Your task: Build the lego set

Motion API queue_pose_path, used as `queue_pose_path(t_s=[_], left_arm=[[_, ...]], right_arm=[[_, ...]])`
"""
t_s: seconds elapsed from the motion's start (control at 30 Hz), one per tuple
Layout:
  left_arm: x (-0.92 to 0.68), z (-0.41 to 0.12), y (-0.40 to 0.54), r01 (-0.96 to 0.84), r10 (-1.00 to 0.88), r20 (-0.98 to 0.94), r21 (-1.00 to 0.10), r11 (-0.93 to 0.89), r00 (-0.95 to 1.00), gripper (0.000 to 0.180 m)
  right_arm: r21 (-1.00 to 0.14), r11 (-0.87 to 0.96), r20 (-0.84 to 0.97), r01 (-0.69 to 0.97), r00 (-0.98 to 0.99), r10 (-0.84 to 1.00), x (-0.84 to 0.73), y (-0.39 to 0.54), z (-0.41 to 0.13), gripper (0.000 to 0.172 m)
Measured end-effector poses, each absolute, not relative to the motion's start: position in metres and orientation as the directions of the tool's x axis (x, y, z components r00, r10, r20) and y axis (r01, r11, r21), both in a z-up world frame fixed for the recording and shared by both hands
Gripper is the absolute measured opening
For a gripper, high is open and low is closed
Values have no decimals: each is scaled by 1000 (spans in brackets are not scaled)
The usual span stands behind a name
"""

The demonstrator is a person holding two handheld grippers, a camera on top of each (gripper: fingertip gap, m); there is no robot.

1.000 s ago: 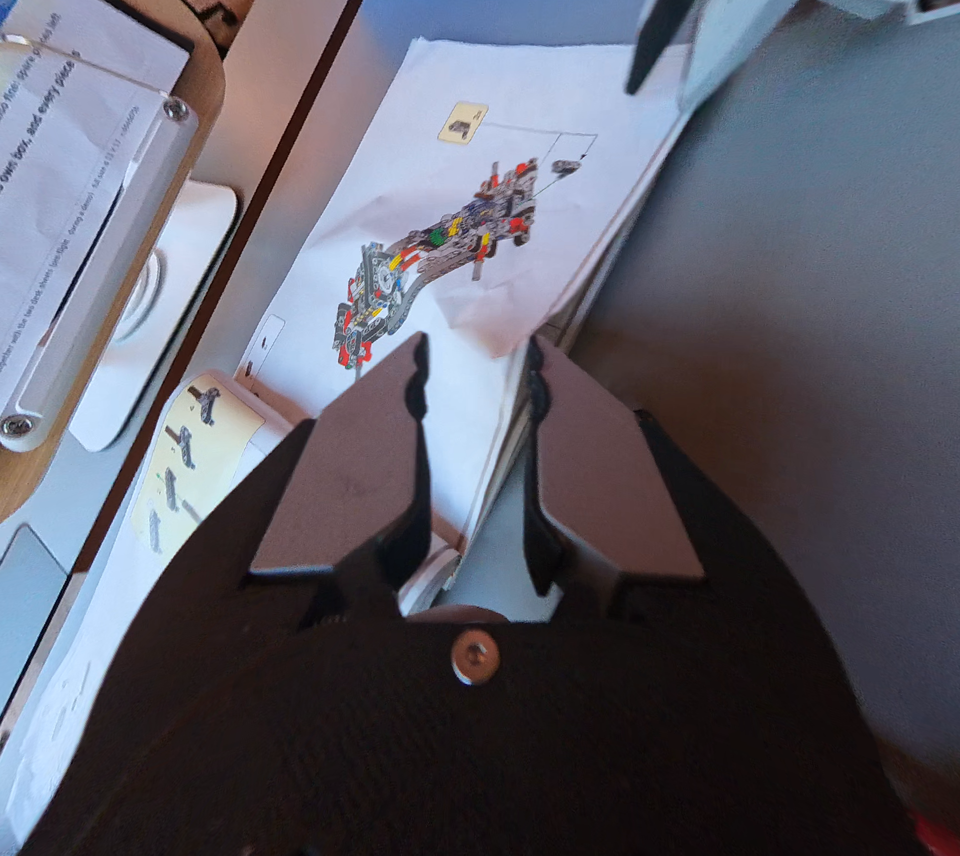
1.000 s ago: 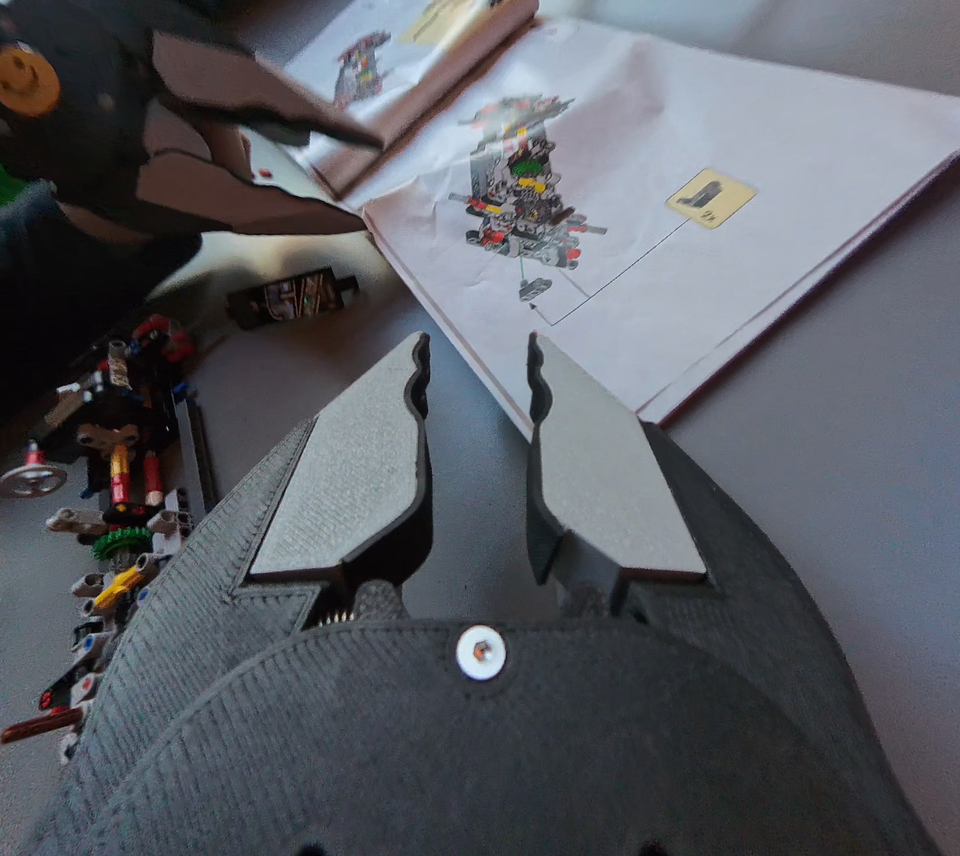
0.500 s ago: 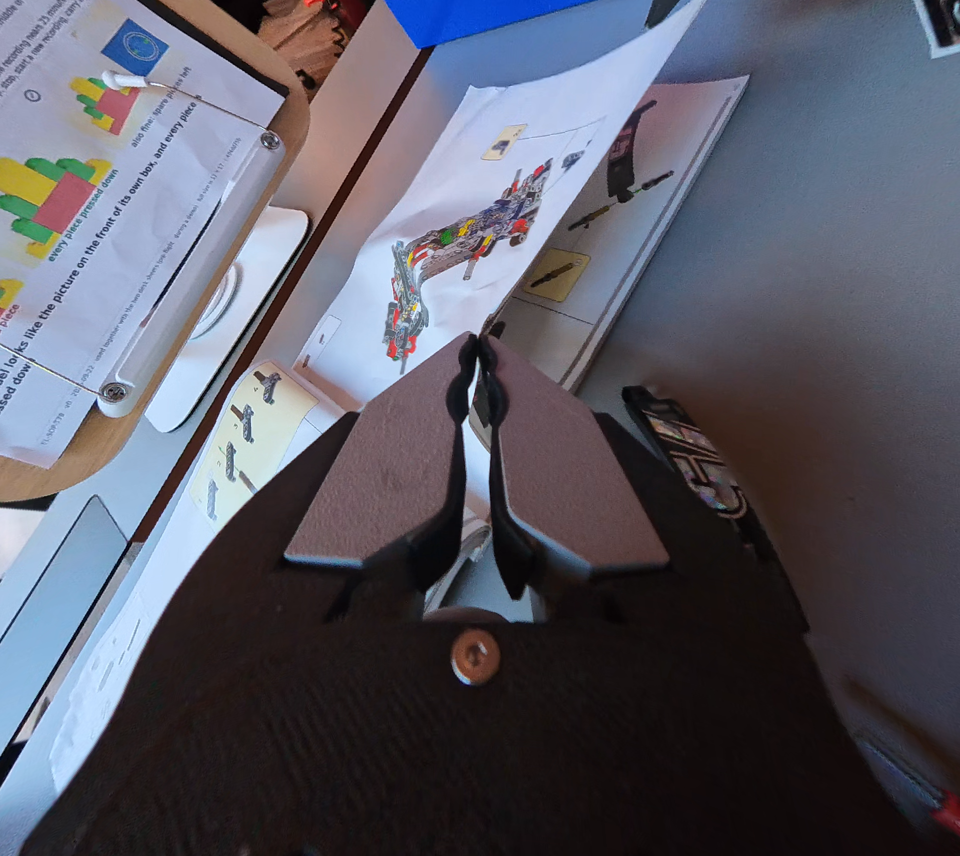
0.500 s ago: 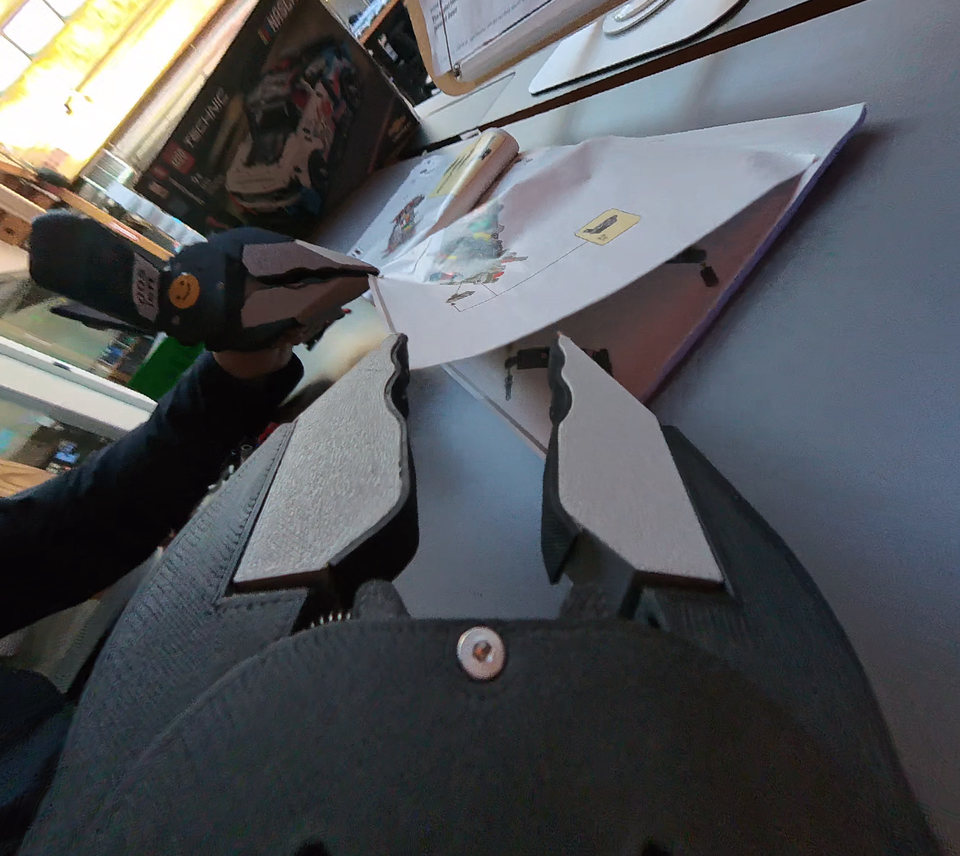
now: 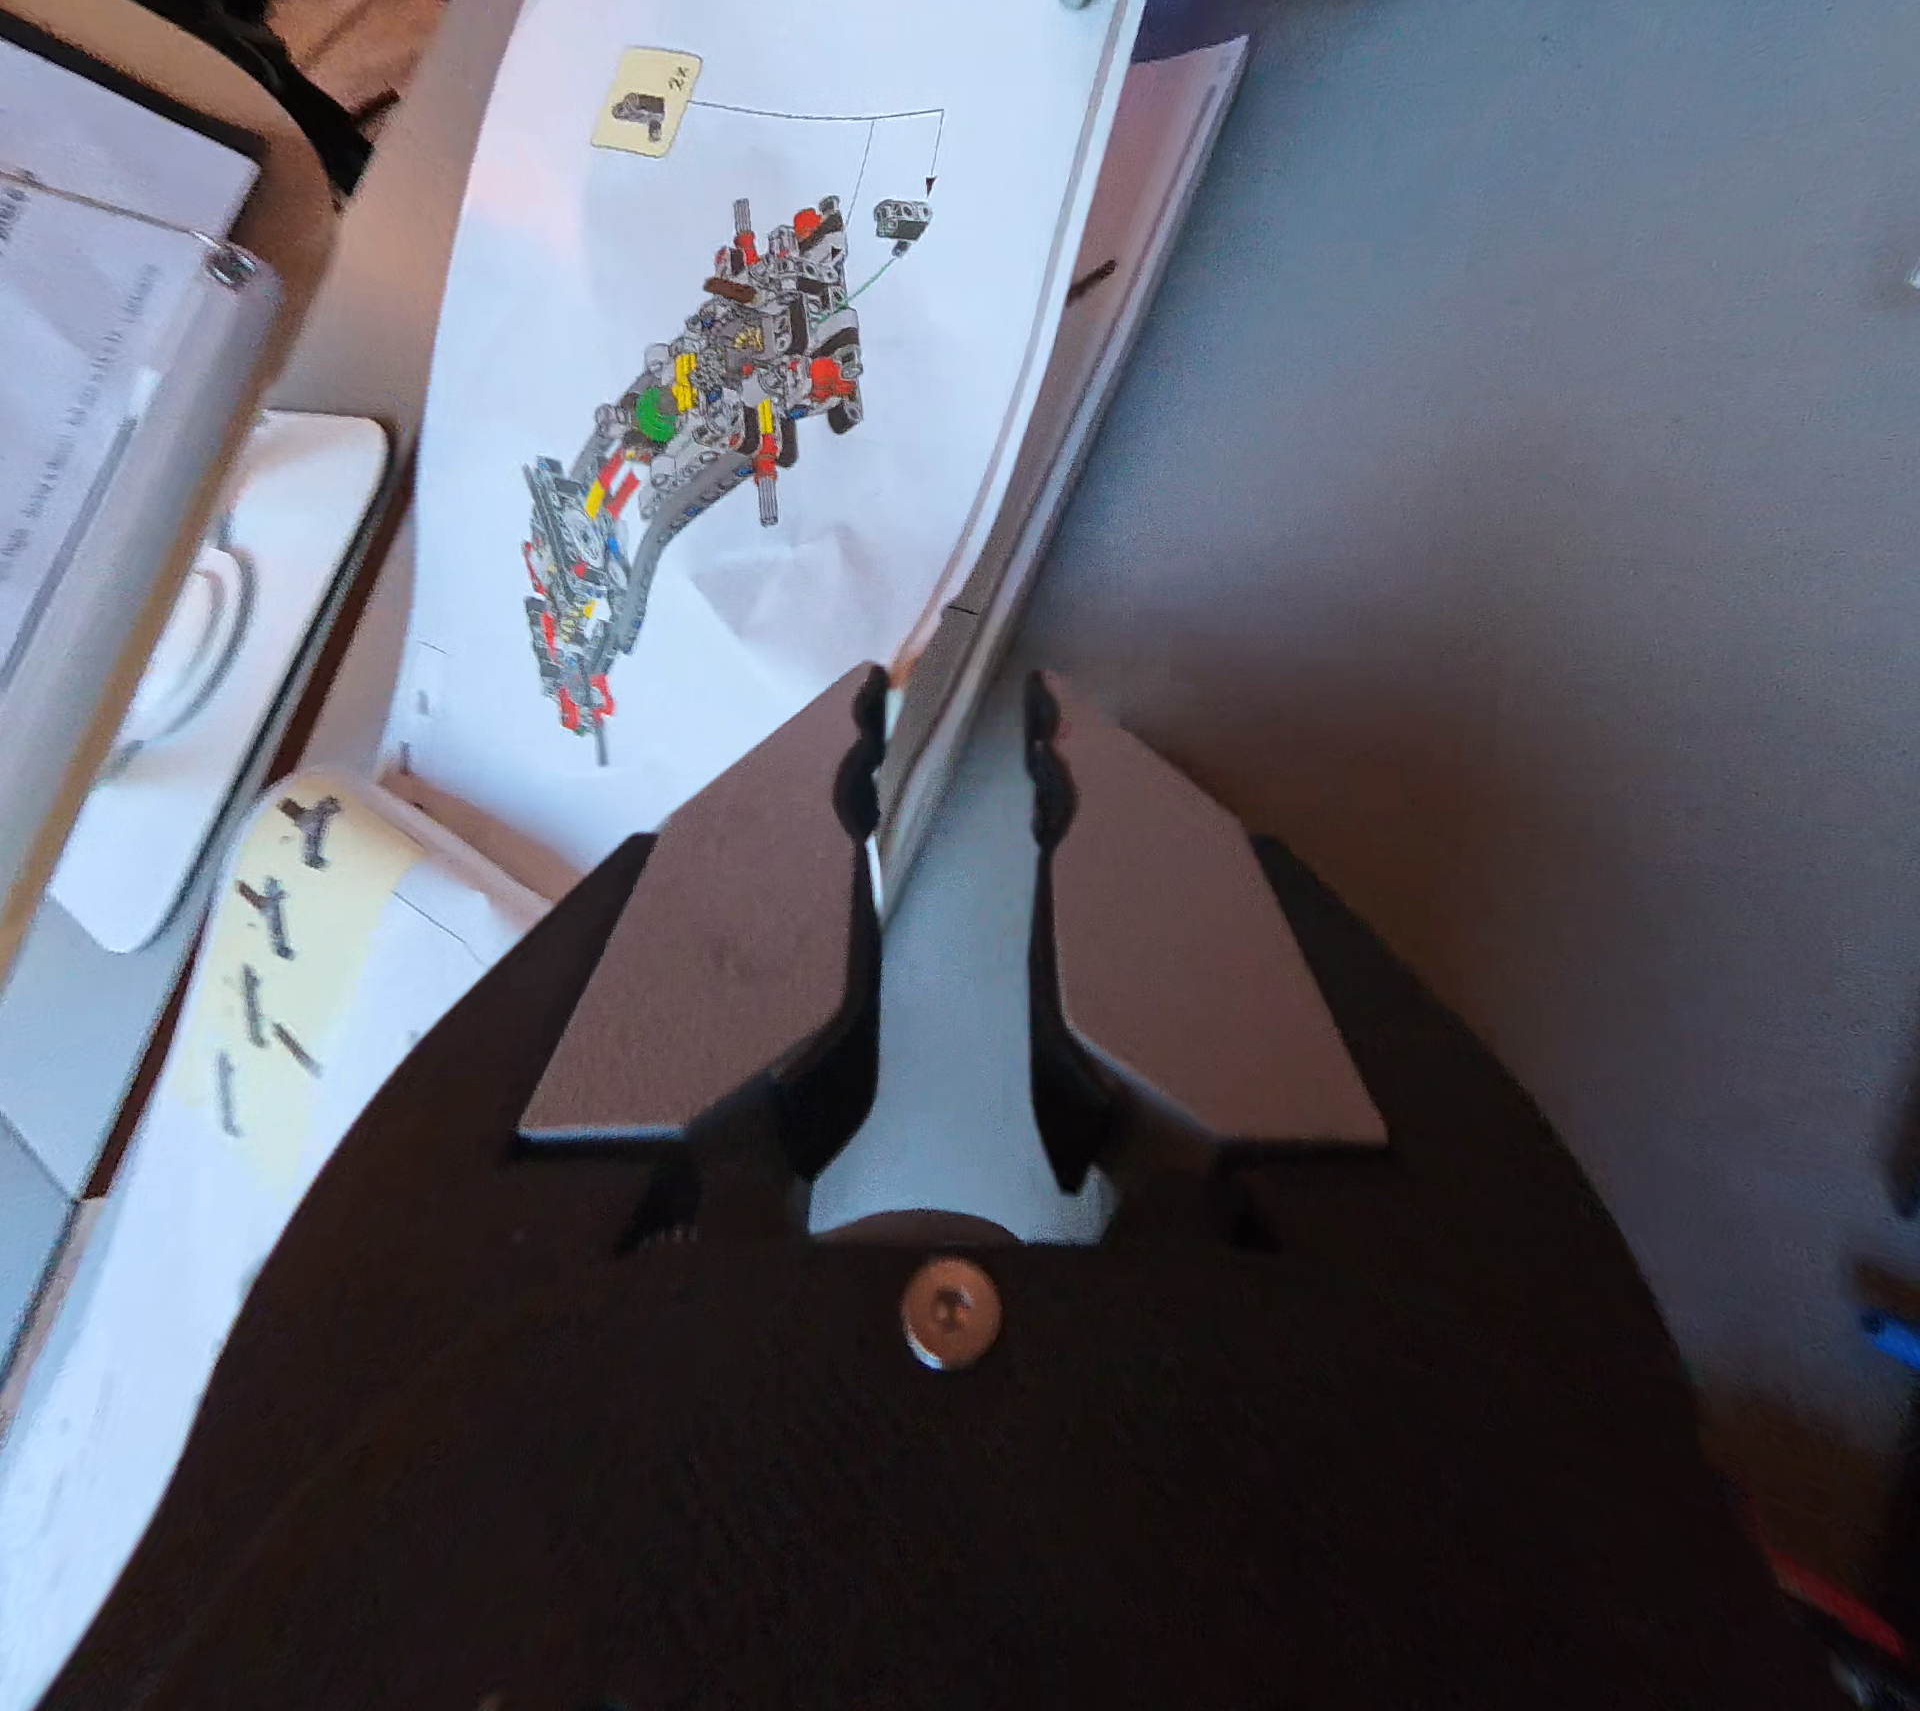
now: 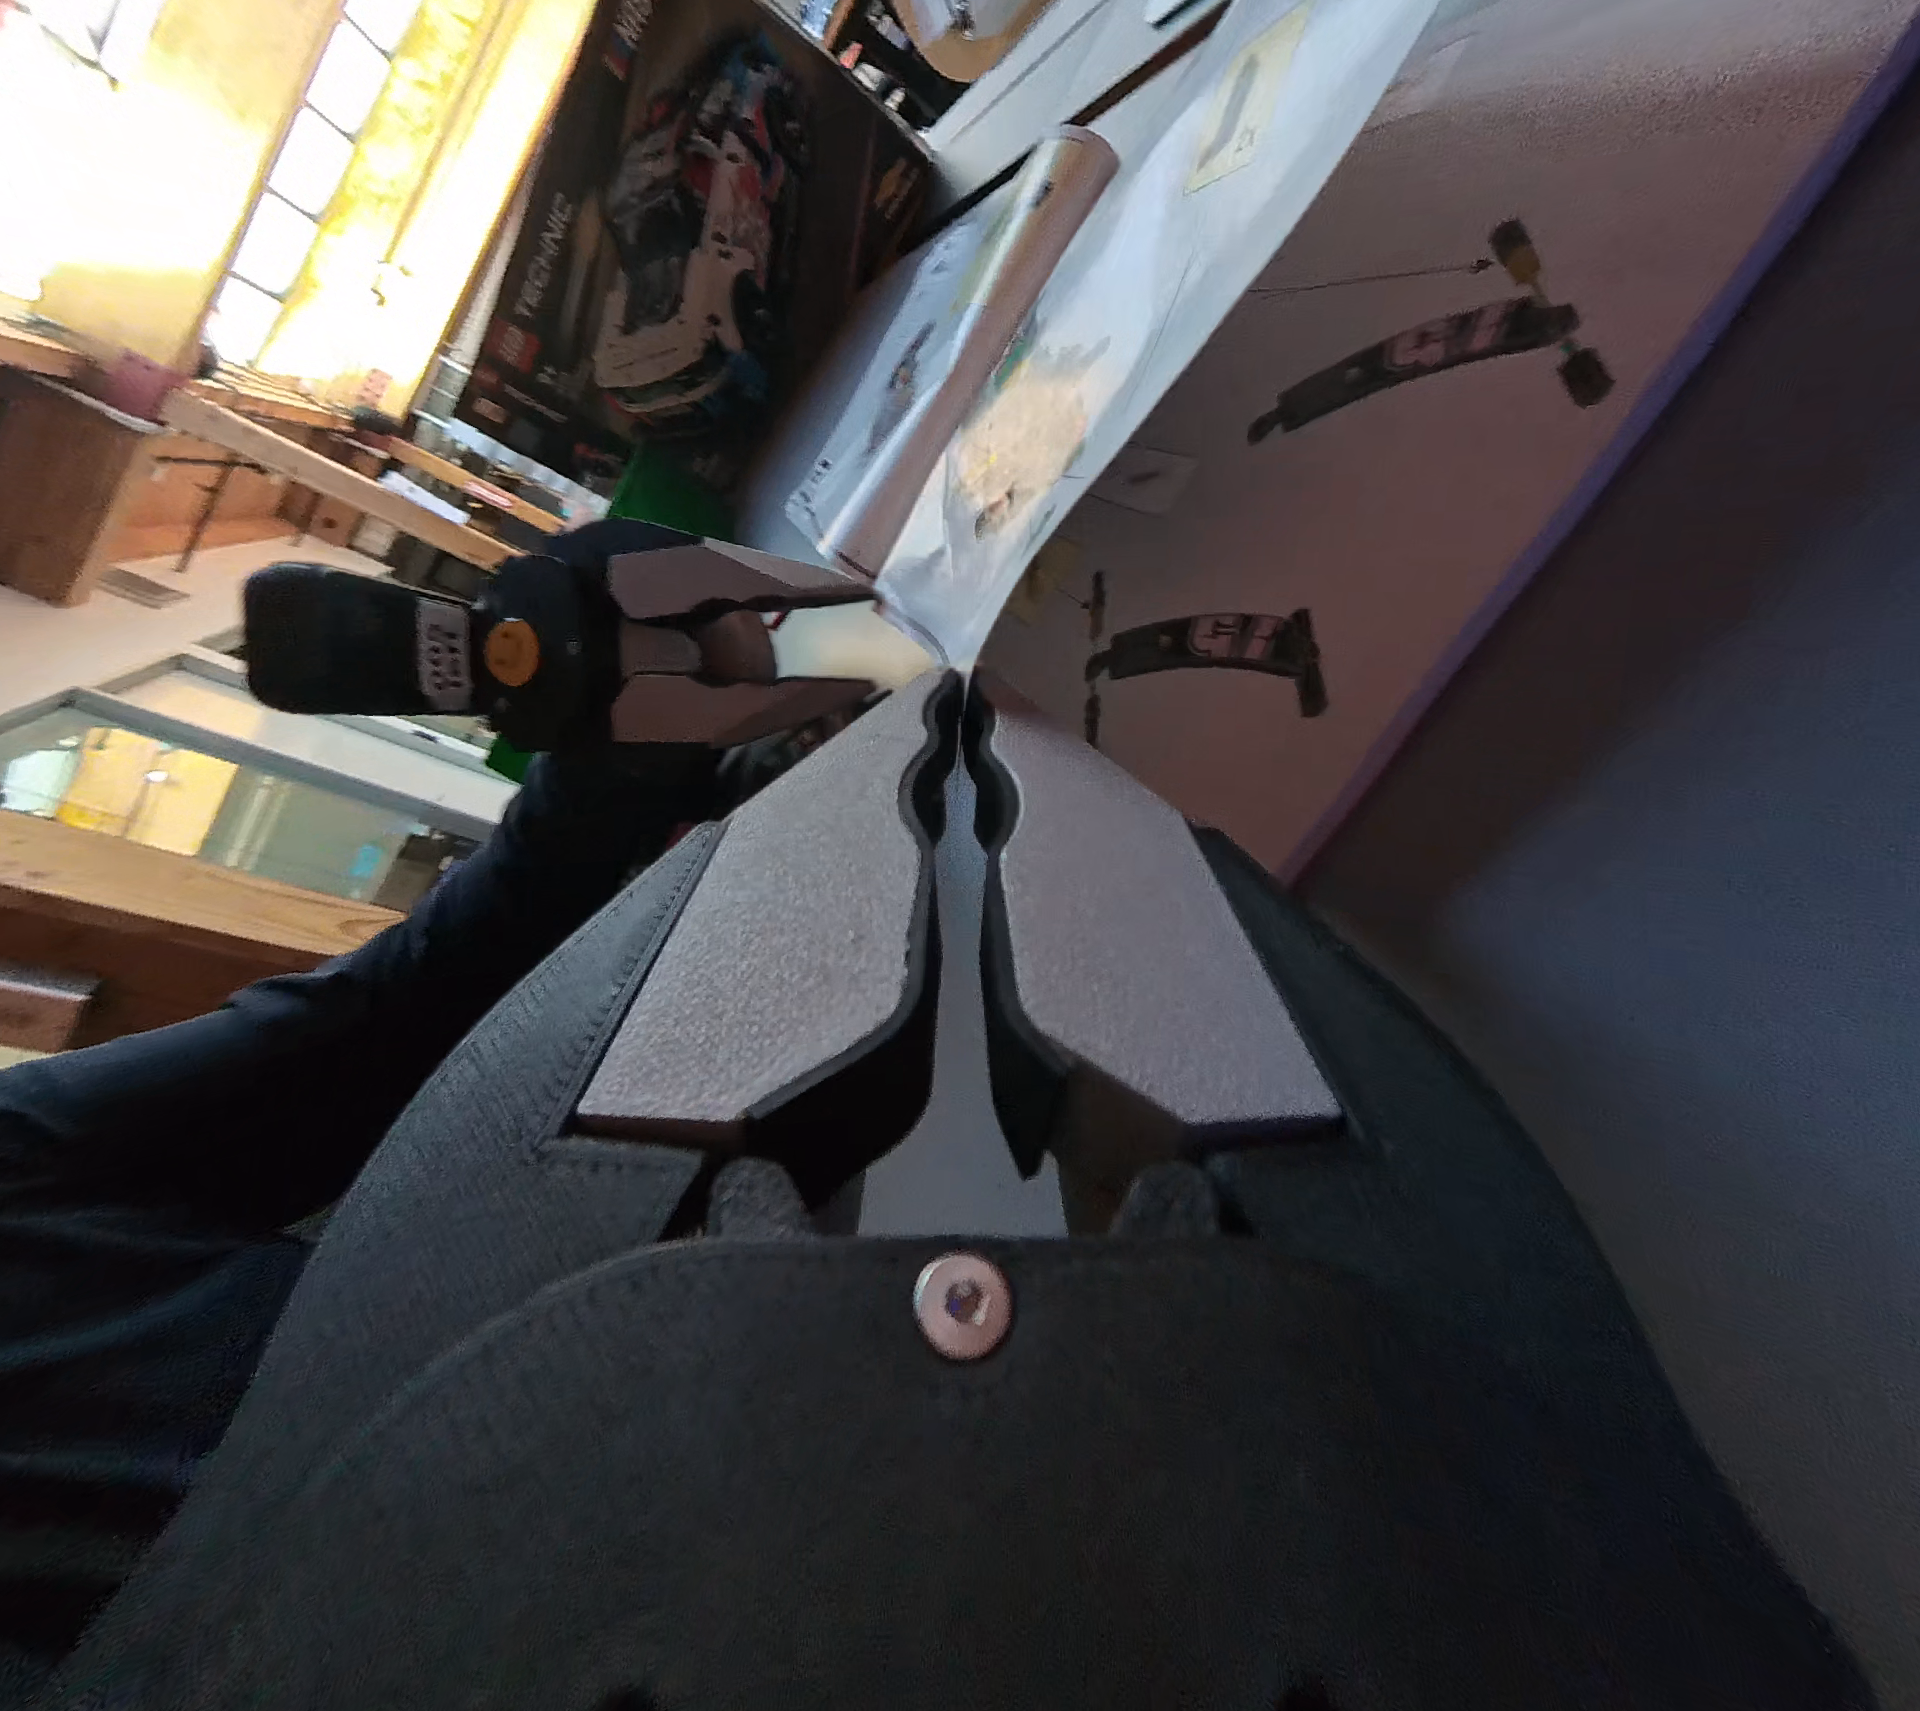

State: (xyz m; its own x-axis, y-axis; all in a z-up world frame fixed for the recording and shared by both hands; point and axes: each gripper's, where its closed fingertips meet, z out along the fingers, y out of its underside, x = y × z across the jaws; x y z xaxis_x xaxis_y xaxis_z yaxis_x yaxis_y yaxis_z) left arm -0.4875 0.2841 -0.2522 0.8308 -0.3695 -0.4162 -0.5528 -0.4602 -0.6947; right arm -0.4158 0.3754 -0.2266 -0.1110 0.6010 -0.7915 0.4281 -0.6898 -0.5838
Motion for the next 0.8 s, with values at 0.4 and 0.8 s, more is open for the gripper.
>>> queue_pose_path(t_s=[0.4, 0.8], left_arm=[[-499, -239, 224, -364, -220, -291, -770, -524, 931, 39], [-507, -232, 208, -277, -154, -232, -857, -436, 960, 39]], right_arm=[[-646, -580, -645, 496, 51, 762, -415, 386, -252, 0], [-755, -434, -475, 492, 47, 879, -416, 382, -246, 0]])
